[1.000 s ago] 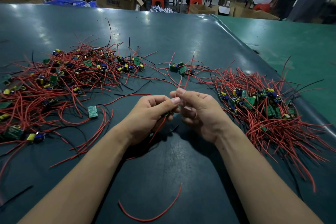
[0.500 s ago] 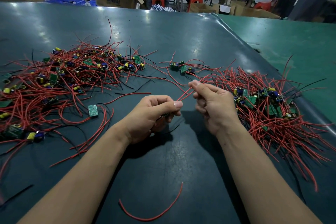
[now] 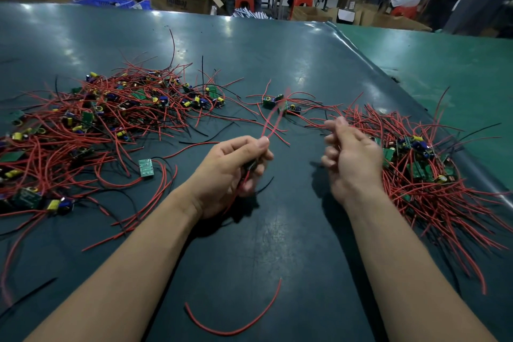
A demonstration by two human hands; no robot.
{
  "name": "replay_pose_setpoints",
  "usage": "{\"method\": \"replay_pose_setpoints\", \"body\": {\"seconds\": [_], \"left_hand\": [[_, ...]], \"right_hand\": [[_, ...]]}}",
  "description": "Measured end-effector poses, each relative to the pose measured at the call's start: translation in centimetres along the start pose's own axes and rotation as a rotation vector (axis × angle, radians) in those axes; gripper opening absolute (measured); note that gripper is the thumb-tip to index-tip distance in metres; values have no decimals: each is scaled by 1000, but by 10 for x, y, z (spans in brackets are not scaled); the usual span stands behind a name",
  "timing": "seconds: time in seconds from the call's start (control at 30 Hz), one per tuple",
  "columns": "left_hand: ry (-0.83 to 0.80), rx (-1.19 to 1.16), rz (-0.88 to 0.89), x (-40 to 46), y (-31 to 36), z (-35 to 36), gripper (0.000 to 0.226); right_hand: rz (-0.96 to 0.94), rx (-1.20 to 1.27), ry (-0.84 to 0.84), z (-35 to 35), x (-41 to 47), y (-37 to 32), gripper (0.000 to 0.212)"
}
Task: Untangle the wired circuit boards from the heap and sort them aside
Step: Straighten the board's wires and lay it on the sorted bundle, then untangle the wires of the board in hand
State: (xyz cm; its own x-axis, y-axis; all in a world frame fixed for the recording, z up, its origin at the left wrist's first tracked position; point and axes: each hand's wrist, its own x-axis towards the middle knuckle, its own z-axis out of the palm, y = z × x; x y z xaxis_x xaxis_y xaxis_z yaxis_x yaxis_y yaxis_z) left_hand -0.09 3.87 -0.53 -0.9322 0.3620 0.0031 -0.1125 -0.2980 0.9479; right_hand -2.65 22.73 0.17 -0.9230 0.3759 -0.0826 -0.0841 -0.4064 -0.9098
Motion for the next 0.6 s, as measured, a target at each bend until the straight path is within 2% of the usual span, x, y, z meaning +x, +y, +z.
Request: {"method": "replay_pose_setpoints", "body": {"seconds": [0.1, 0.2, 0.33, 0.43, 0.53, 0.6], "left_hand": [[9, 32, 26, 1, -1, 3, 24], [-14, 98, 42, 0, -4, 4, 24], [-40, 177, 61, 1, -5, 4, 26], [-62, 124, 62, 2, -6, 3, 35], [-38, 79, 103, 3, -9, 3, 32], [4, 92, 162, 2, -9, 2, 40]], "right_hand": [[127, -268, -311, 13, -18, 10, 37], [208, -325, -560, 20, -33, 13, 29], [139, -296, -511, 18, -32, 9, 18], [102, -281, -464, 16, -29, 8, 14], [68, -276, -429, 18, -30, 9, 11], [37, -255, -371, 19, -29, 8, 11]]}}
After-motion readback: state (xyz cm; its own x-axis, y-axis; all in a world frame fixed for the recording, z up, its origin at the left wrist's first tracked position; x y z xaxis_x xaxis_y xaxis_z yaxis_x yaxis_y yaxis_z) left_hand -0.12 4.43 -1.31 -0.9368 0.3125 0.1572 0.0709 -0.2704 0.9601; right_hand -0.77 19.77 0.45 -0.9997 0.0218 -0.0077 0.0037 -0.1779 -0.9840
